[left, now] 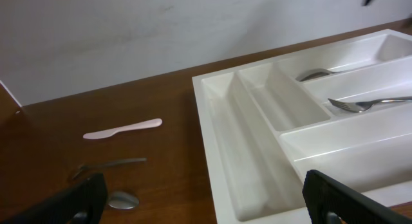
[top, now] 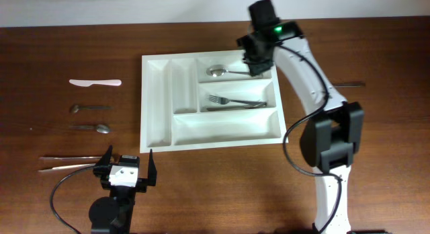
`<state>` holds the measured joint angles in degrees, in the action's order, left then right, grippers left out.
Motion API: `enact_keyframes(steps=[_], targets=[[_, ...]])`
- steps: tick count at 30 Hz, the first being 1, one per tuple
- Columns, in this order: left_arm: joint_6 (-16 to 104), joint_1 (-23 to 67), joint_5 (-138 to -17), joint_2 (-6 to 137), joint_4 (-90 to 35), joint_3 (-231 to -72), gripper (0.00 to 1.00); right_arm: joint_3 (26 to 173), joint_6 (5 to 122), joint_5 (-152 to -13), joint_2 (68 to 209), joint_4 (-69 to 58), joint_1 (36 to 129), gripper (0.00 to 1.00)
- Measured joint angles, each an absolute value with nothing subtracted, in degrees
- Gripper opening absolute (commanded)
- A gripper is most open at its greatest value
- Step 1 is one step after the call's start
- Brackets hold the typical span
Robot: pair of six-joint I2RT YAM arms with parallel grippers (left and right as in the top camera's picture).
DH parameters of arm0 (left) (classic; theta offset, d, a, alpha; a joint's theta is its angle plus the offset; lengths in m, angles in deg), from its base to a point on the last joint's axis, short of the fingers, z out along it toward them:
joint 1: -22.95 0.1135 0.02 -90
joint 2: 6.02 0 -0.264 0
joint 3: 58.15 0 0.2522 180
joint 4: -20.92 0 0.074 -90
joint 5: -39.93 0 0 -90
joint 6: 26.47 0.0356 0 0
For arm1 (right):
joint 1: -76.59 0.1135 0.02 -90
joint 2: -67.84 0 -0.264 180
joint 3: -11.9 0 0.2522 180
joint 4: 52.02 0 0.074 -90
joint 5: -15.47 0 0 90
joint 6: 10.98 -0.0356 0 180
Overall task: Pack container
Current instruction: 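Open the right gripper to drop the spoon, then withdraw right, then lower the right gripper onto the second metal spoon and grasp it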
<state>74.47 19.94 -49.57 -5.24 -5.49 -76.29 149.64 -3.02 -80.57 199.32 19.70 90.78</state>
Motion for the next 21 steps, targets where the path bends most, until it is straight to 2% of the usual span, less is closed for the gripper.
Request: enact_keyframes(steps=[4, 8, 14, 21], targets=[[74.5, 19.9, -49.6, -5.2, -5.5, -76.3, 0.99, 149.6, 1.0, -80.5, 199.3, 24.8, 83.5, 0.85], [74.5, 19.9, -49.6, -5.2, -5.5, -76.3, 0.99, 149.6, 5.0, -80.2, 199.3, 27.6, 75.5, 0.99], [74.5, 19.9, -49.6, -5.2, -5.5, -76.3, 0.99, 149.6, 7.5, -82.1, 199.3, 27.6, 68.1, 0.99], [74.5, 19.9, -49.6, -5.2, -5.5, -76.3, 0.99, 149.6, 10.8, -82.3, 199.3, 28.2, 65.8, 0.99]])
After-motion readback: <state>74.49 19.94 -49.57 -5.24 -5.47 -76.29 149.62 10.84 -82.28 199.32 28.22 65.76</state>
